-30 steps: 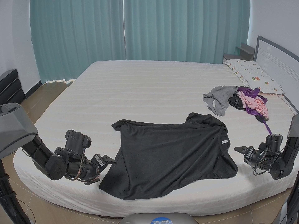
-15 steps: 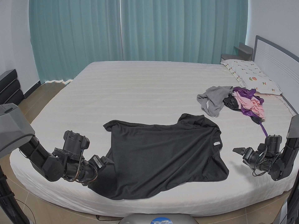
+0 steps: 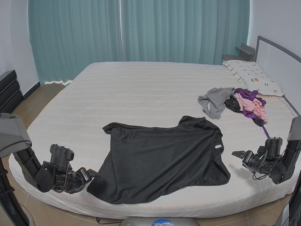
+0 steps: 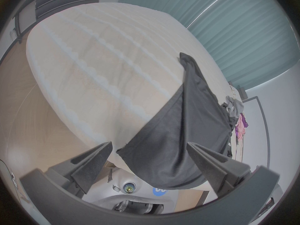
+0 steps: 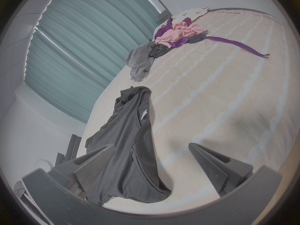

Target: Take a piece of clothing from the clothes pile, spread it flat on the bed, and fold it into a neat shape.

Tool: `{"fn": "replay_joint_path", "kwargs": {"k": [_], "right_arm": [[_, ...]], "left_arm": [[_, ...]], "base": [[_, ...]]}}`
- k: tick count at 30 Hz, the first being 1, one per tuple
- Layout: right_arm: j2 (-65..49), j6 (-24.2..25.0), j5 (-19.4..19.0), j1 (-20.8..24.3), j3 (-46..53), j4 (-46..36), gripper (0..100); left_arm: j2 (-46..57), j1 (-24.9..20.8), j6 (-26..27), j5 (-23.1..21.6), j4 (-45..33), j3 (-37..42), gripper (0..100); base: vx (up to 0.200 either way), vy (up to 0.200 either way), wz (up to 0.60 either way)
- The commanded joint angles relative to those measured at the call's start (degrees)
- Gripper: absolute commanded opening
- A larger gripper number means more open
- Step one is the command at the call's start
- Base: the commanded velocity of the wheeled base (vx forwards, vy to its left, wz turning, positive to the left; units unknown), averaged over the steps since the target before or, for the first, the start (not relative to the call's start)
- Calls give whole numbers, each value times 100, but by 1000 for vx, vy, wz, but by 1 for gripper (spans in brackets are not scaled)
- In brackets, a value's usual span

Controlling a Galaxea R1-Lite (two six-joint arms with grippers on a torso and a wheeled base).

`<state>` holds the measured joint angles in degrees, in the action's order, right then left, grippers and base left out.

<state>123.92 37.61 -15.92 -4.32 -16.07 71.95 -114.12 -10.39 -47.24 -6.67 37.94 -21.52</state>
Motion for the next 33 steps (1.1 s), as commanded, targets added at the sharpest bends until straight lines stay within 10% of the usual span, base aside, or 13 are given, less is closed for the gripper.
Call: {"fn": "replay_joint_path", "kwargs": {"k": [1, 21, 22, 33], "right_arm": [[-52, 1, -8, 36, 69, 3, 100], [27, 1, -8, 150, 77, 3, 100], [27, 1, -8, 150, 77, 3, 100], [45, 1, 1, 150, 86, -5, 100]], "left_arm": [[-656, 72, 83, 131, 399, 165, 100], [-1113, -341, 136, 579, 1049, 148, 100], [-1113, -341, 136, 579, 1049, 148, 0], [-717, -368, 268, 1001, 1023, 614, 0]], "base": [[0, 0, 0], [0, 0, 0], [0, 0, 0], [0, 0, 0]]}}
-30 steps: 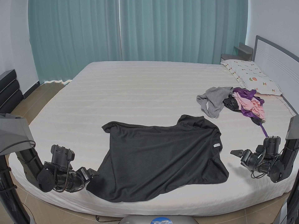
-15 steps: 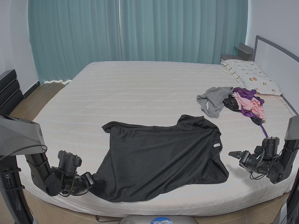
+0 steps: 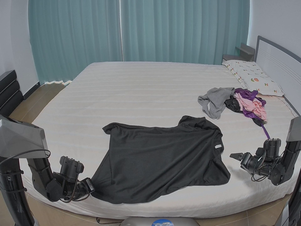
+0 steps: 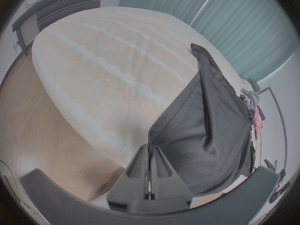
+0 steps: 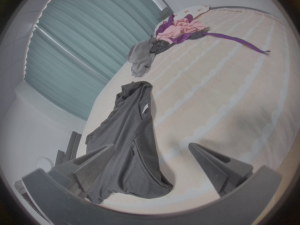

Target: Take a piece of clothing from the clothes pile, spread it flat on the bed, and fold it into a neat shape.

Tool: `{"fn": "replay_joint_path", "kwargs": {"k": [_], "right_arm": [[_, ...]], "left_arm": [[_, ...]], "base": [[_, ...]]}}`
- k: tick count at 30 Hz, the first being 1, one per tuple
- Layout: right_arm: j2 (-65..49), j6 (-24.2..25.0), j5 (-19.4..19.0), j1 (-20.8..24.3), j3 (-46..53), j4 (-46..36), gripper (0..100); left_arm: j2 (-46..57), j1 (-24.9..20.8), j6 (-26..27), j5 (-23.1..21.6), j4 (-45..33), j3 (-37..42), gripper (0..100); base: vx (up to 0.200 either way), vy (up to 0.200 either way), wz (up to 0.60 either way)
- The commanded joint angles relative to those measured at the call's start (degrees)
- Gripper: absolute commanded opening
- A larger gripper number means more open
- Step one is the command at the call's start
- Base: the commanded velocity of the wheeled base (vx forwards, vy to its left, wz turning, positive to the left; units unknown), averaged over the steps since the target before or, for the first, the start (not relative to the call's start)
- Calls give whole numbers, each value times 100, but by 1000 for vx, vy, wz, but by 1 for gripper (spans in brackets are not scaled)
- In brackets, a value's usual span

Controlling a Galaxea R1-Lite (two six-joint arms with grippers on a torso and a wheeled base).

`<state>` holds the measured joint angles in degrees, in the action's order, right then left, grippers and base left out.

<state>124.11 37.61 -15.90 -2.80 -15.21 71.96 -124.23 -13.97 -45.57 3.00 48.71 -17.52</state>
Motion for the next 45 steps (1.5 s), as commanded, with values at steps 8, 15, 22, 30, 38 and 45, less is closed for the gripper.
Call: {"fn": "replay_joint_path", "kwargs": {"k": [8, 15, 22, 30, 38, 45], "right_arm": [[69, -8, -10, 105, 71, -15, 100], [368, -43, -1, 491, 62, 2, 100], [728, -78, 16, 667, -386, -33, 100], [1159, -553, 34, 913, -720, -59, 0], [992, -737, 78, 614, -1608, -209, 0], [887, -720, 78, 483, -2469, -437, 0]], "left_arm": [[567, 105, 531, 491, -29, 926, 0], [752, 211, 690, 728, -73, 1119, 0], [752, 290, 734, 931, -2, 1057, 0], [725, 316, 672, 913, 323, 952, 0], [708, 430, 461, 904, 578, 618, 0], [672, 492, 154, 931, 754, 354, 0]], "base": [[0, 0, 0], [0, 0, 0], [0, 0, 0], [0, 0, 0], [0, 0, 0], [0, 0, 0]]}}
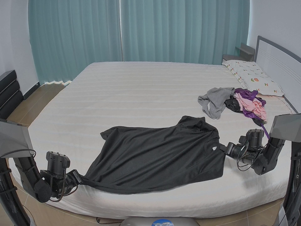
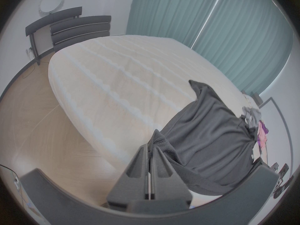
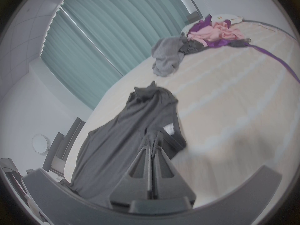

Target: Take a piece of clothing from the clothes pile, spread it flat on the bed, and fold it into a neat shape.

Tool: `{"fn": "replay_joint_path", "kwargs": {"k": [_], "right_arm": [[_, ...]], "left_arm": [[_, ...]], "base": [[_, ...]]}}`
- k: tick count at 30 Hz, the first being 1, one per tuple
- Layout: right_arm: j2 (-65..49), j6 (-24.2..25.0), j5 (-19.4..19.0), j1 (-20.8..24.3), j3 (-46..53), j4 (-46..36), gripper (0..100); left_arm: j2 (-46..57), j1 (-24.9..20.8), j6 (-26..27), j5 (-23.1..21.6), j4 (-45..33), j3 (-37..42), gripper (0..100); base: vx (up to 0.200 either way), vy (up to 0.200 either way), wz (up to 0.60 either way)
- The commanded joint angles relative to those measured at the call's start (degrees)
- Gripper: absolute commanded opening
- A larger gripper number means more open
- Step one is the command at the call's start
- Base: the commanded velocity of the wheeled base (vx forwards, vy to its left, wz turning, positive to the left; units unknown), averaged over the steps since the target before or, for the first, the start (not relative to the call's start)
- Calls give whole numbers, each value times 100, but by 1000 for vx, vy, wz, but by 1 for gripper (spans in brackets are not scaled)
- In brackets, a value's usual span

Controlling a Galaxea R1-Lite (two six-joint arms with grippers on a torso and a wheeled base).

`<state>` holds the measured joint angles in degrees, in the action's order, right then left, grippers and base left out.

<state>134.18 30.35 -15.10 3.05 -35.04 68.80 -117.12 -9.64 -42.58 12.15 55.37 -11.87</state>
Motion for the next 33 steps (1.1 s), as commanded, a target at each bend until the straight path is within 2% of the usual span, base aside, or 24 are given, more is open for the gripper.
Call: {"fn": "replay_joint_path", "kwargs": {"k": [1, 5, 8, 13, 19, 20, 24, 26, 27, 28, 29, 30, 33], "right_arm": [[-155, 6, -1, -85, -733, -359, 0], [-85, 32, -1, -6, -1304, -851, 0], [91, 50, 43, 64, -1726, -1097, 0], [442, 58, 561, 223, -2596, -1616, 0], [855, 58, 799, 293, -3238, -1730, 0], [873, 58, 816, 302, -3264, -1730, 100], [1224, 85, 1009, 319, -3580, -1668, 100], [1172, 401, 965, 319, -3484, -1651, 100], [1172, 401, 965, 319, -3484, -1651, 100], [943, 656, 878, 267, -3343, -1677, 100], [943, 656, 878, 267, -3343, -1677, 100], [697, 770, 640, 214, -3141, -1660, 100], [249, 770, 236, 126, -2640, -1695, 100]], "left_arm": [[-66, 138, -233, -3, 132, -342, 0], [-163, 217, -259, -20, 141, -544, 0], [-294, 217, -488, -20, 158, -614, 0], [-505, 217, -611, -29, 167, -729, 0], [-611, 217, -620, -38, 167, -781, 0], [-620, 217, -620, -38, 167, -781, 0], [-690, 217, -620, -46, 176, -808, 0], [-725, 217, -629, -46, 167, -808, 0], [-725, 217, -629, -46, 167, -808, 0], [-734, 217, -629, -46, 167, -808, 0], [-734, 217, -629, -46, 167, -808, 0], [-725, 217, -629, -46, 167, -808, 0], [-699, 217, -620, -46, 167, -799, 0]], "base": [[0, 0, 0], [0, 0, 0], [0, 0, 0], [0, 0, 0], [0, 0, 0], [0, 0, 0], [0, 0, 0], [0, 0, 0], [0, 0, 0], [0, 0, 0], [0, 0, 0], [0, 0, 0], [0, 0, 0]]}}
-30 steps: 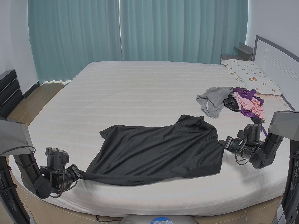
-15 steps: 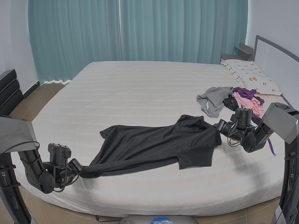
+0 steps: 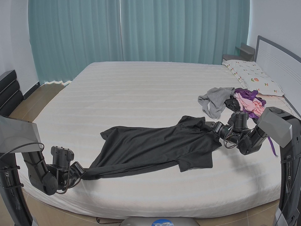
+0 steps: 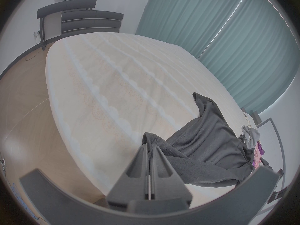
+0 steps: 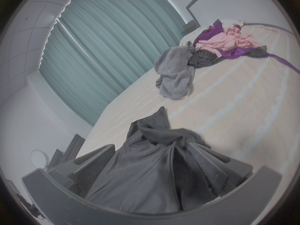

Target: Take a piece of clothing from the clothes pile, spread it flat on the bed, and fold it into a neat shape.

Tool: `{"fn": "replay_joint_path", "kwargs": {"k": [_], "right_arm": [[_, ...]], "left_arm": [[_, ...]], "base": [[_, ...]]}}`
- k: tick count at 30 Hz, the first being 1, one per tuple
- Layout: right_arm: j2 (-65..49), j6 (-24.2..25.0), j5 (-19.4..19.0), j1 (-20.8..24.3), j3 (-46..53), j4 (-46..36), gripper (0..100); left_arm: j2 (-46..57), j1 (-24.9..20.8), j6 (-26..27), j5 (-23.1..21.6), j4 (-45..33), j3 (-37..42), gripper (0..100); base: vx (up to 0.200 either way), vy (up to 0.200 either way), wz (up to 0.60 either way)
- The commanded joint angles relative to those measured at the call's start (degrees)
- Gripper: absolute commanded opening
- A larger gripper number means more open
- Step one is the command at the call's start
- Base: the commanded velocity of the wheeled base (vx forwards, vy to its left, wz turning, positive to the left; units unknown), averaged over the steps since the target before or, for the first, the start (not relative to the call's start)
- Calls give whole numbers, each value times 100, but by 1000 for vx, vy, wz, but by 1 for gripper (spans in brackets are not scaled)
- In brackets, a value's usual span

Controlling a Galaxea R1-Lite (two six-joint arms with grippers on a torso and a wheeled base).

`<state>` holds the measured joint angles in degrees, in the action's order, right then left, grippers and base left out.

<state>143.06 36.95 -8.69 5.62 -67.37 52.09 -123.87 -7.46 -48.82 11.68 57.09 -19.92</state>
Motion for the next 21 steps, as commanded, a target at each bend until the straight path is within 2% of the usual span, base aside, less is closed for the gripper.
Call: {"fn": "replay_joint_path", "kwargs": {"k": [1, 4, 5, 12, 21], "right_arm": [[-797, 111, -572, -131, 848, -32, 100], [-999, 102, -783, -131, 1252, -50, 100], [-1104, 40, -924, -114, 1665, -59, 100], [-1017, -241, -977, 106, 2737, 12, 100], [-858, -206, -1012, 378, 2755, 12, 100]], "left_arm": [[-15, -1, -4, 1, -5, 6, 0], [-15, -1, 4, 1, -5, 23, 0], [-15, -1, 4, 1, -5, 41, 0], [-6, -1, 4, 1, -5, 102, 0], [-6, -1, 4, 1, -5, 102, 0]], "base": [[0, 0, 0], [0, 0, 0], [0, 0, 0], [0, 0, 0], [0, 0, 0]]}}
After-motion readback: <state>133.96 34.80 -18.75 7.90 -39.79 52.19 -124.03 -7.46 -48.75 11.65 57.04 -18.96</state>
